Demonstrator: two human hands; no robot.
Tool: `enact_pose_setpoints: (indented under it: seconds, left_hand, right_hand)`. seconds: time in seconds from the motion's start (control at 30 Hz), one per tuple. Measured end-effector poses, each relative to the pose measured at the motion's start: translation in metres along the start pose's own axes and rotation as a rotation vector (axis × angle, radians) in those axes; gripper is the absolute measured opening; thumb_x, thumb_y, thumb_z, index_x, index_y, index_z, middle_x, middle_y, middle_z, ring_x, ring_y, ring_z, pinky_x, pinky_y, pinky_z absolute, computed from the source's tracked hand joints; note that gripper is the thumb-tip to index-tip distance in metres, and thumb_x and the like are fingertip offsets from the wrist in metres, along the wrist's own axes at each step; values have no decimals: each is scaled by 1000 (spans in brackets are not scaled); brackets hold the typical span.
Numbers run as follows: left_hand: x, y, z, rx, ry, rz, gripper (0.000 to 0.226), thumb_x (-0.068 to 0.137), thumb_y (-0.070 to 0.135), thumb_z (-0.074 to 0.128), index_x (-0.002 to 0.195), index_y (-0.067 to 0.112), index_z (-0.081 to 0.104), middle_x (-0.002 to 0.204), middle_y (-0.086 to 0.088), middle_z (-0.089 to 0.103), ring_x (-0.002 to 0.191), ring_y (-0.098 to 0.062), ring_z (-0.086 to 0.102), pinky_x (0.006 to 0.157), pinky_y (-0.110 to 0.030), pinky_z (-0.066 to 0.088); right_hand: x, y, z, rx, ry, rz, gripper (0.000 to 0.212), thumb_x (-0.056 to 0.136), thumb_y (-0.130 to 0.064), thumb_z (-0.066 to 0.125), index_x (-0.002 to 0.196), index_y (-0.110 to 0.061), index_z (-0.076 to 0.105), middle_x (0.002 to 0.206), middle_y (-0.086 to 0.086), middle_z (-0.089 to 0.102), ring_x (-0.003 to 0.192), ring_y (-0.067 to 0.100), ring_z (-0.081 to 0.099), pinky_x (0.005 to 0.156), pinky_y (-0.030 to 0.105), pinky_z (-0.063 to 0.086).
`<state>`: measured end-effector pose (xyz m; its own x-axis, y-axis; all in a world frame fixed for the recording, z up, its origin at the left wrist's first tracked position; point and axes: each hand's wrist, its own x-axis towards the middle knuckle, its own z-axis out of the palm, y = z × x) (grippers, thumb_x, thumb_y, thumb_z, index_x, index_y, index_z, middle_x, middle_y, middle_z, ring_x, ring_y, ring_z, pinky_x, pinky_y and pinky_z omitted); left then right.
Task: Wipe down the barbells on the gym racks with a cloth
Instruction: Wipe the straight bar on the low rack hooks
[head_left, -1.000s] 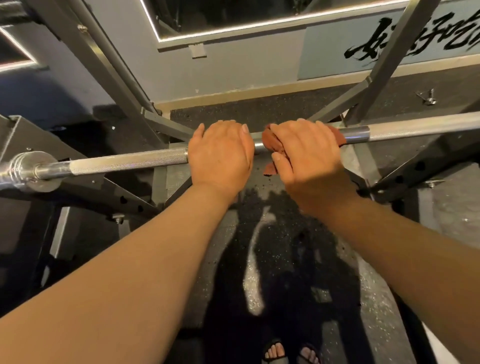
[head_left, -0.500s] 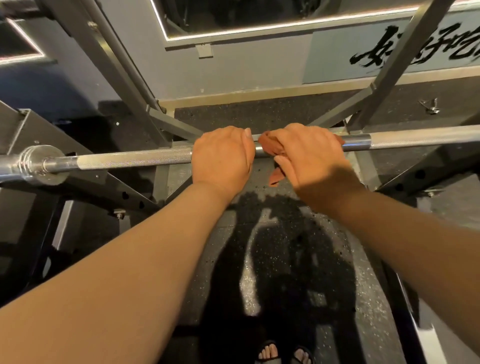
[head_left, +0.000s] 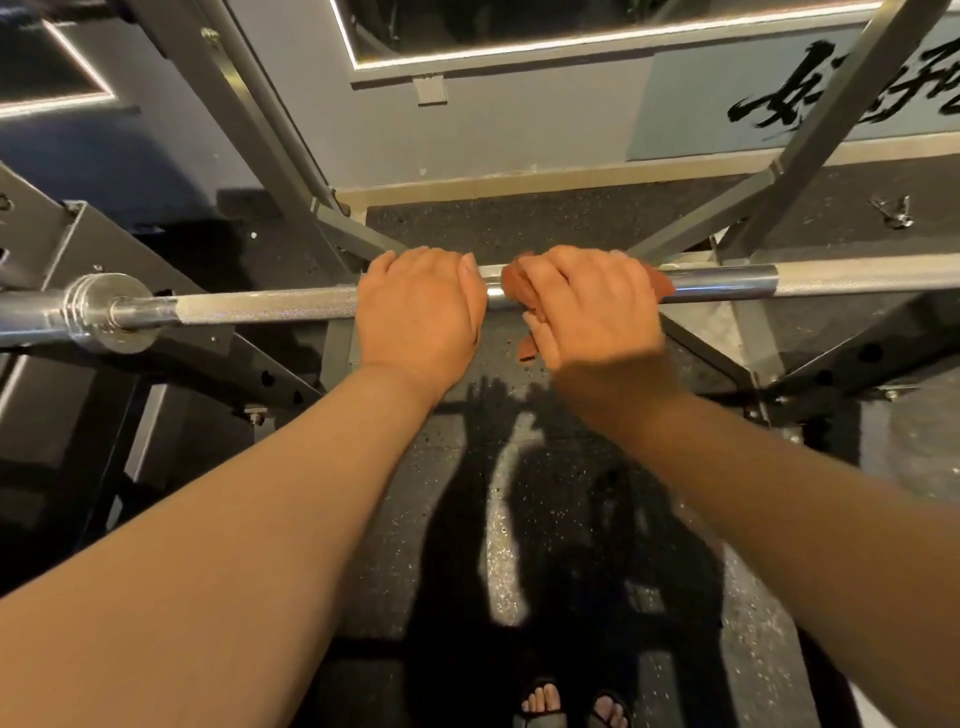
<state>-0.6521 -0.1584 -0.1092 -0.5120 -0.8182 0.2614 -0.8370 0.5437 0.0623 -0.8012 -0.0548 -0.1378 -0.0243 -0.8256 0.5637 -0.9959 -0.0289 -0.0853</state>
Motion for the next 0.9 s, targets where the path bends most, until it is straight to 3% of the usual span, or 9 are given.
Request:
enact_pose_setpoints:
  seconds: [0.1, 0.2, 0.3, 0.43, 0.63, 0.7, 0.8, 0.83, 0.9]
  left_hand:
    - [1, 0, 0, -7, -34, 0, 31, 107, 32, 31, 91, 26, 56, 85, 7, 49, 80, -14, 44, 96, -40, 43]
    - [1, 2, -2, -25, -33, -2, 30, 108, 32, 28, 87, 28, 50, 83, 7, 49, 80, -16, 48, 100, -40, 43]
    - [2, 2, 0, 17, -37, -1, 31, 106, 31, 32, 91, 24, 58, 84, 6, 51, 87, -17, 57, 108, -40, 40]
    - [0, 4, -4, 1, -13, -45, 43, 107, 31, 30, 95, 17, 68, 92, -1, 68, 94, -21, 64, 110, -42, 39]
    - [-1, 2, -3, 27, -34, -16, 32, 106, 29, 36, 95, 19, 65, 94, 0, 66, 94, -21, 61, 110, -43, 39]
    - [-1, 1, -1, 37, -38, -7, 31, 105, 30, 36, 95, 20, 63, 92, 1, 64, 92, -20, 60, 111, -42, 39]
    - [0, 3, 1, 34, -16, -19, 33, 105, 29, 35, 95, 20, 64, 93, 0, 65, 94, -21, 61, 112, -43, 38]
    - [0, 4, 1, 26, -11, -26, 35, 106, 29, 34, 96, 19, 65, 94, 0, 66, 95, -21, 61, 114, -43, 37]
    - [0, 6, 0, 5, 3, -44, 38, 107, 29, 31, 98, 17, 66, 97, -1, 67, 98, -21, 62, 116, -43, 34]
  right_hand:
    - [-6, 38, -18, -70, -38, -62, 36, 110, -29, 45, 135, -8, 61, 121, 11, 66, 104, 29, 62, 94, 40, 45]
    - [-24, 48, -20, -123, 30, 203, 36, 110, -31, 44, 131, -7, 61, 119, 14, 65, 103, 31, 60, 98, 42, 44]
    - [-15, 19, -1, -30, 178, 409, 30, 107, -17, 45, 125, -2, 64, 117, 16, 64, 110, 35, 57, 105, 53, 40]
    - [-9, -29, 31, -115, 145, 150, 36, 108, -20, 52, 141, -6, 57, 136, 15, 61, 132, 38, 54, 118, 57, 33]
    - [-10, 28, -1, -90, 148, -97, 36, 107, -25, 57, 140, -10, 62, 135, 11, 65, 119, 29, 64, 107, 47, 45]
    - [-24, 52, -13, -97, 98, 12, 39, 109, -32, 53, 138, -7, 61, 133, 15, 65, 117, 31, 64, 111, 46, 42]
    - [-45, 73, -20, -118, 134, 252, 39, 110, -28, 48, 137, -3, 59, 132, 19, 61, 121, 35, 57, 125, 36, 16]
    - [-45, 71, -16, -93, 153, 321, 37, 107, -21, 48, 137, -1, 59, 132, 20, 60, 124, 38, 54, 126, 38, 12]
    - [-33, 50, -7, -45, 175, 448, 35, 104, -14, 48, 135, -3, 60, 131, 16, 60, 129, 38, 49, 123, 55, 19]
